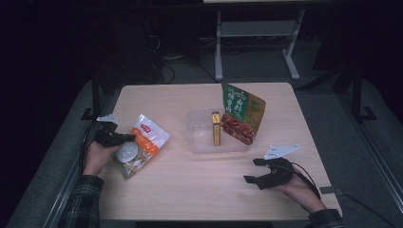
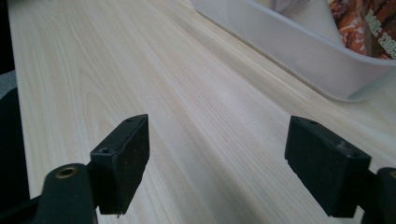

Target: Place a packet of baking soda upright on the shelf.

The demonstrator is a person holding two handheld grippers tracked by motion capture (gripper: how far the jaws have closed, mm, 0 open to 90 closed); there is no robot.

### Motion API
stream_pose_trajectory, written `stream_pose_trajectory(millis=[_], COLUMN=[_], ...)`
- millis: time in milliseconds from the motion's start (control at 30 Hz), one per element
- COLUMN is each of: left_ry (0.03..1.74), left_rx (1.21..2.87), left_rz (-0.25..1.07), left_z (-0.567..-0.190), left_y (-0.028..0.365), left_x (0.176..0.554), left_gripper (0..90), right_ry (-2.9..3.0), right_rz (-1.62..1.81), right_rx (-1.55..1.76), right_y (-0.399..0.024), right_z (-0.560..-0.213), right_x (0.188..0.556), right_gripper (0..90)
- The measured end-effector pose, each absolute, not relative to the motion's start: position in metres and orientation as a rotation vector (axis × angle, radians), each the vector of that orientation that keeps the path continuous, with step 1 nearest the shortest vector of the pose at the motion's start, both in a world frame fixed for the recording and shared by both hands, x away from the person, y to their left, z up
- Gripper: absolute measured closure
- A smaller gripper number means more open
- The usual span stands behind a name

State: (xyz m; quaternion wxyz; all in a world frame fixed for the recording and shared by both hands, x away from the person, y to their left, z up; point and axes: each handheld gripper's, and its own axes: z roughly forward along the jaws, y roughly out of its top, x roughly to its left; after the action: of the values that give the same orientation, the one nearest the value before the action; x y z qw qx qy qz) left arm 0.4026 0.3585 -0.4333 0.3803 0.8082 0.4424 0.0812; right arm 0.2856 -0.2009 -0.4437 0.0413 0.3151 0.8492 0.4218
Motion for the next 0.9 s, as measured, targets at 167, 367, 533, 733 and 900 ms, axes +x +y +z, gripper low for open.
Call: stream_pose_trajectory(millis=[167, 367, 533, 733, 900], left_ry=[1.089, 1.023, 0.988, 0.928, 0.881], left_rx=[2.026, 2.016, 1.998, 1.972, 1.956], left_rz=[0.215, 0.236, 0.243, 0.256, 0.260], left_z=[-0.422, -0.406, -0.394, -0.380, -0.372], left_y=[0.357, 0.347, 0.337, 0.321, 0.306], left_x=[0.391, 0.377, 0.363, 0.343, 0.329], left_gripper=[89.4, 89.6, 89.7, 89.8, 89.8], right_ry=[2.628, 2.615, 2.574, 2.582, 2.578], right_rz=[1.323, 1.302, 1.354, 1.456, 1.528], right_rx=[0.945, 0.919, 0.903, 0.895, 0.875], right_y=[-0.199, -0.193, -0.192, -0.189, -0.178], right_z=[-0.444, -0.439, -0.436, -0.434, -0.429], right_x=[0.285, 0.279, 0.278, 0.281, 0.283], right_gripper=[17.5, 21.3, 29.1, 52.1, 52.9])
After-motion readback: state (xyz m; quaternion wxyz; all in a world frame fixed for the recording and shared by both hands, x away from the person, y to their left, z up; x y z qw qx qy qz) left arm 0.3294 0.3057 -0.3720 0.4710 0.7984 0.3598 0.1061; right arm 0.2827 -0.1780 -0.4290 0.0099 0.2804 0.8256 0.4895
